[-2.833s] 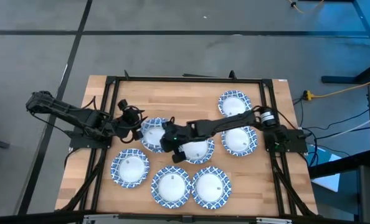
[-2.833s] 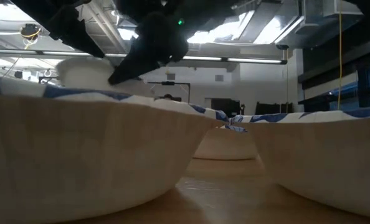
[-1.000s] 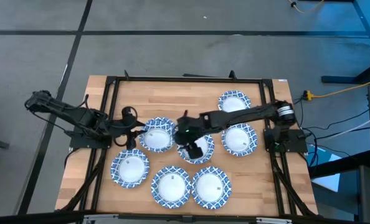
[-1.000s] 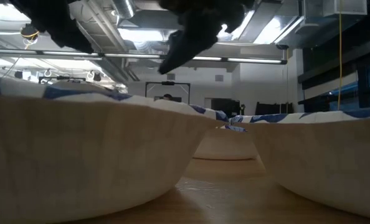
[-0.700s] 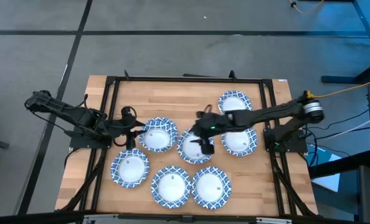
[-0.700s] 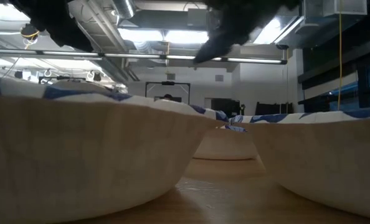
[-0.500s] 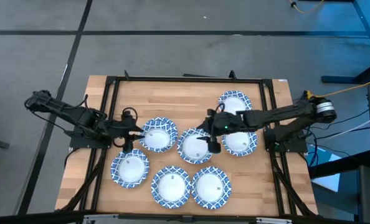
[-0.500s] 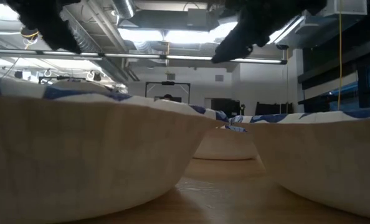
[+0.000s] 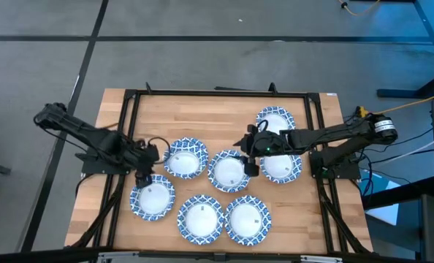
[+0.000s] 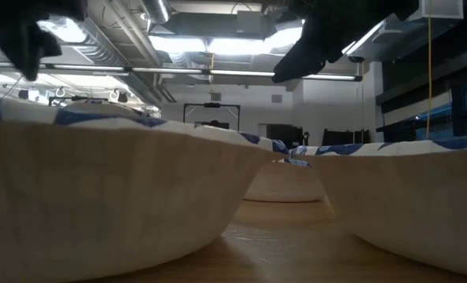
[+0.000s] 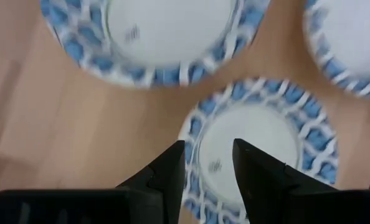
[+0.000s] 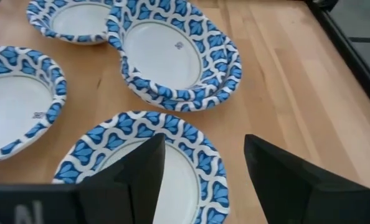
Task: Nest bowls inside each other
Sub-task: Stack the white bowl on the white bowl
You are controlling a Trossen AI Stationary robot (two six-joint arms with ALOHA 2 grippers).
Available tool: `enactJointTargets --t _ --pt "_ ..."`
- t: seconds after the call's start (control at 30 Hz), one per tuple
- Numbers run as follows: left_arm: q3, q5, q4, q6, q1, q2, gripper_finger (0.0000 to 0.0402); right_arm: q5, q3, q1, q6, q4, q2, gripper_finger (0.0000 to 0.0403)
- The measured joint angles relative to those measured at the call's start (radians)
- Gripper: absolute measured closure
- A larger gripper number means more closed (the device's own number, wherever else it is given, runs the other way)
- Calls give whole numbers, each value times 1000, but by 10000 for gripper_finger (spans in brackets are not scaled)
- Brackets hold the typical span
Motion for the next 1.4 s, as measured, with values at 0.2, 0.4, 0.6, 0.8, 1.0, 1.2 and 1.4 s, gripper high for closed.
enactJointTargets --t 0.2,0.4,0.6,0.8,1.0,1.2,1.4 --pt "0 42 -3 -6 -35 103 273 8 0 0 -1 -1 0 182" --pt "0 70 -8 -5 -37 190 273 2 -27 0 -1 28 0 182" --pt "0 69 -7 -3 -37 215 273 -70 -119 0 18 120 -2 182" --pt "0 69 -8 4 -37 215 273 -155 -210 0 34 273 -2 182" --pt "-15 61 -9 6 -37 214 273 -179 -275 0 81 362 -11 182" --pt "-69 61 55 31 -48 214 273 -177 -308 0 85 367 -100 182" --pt "-119 60 85 32 -50 214 273 -176 -329 0 84 363 -216 182"
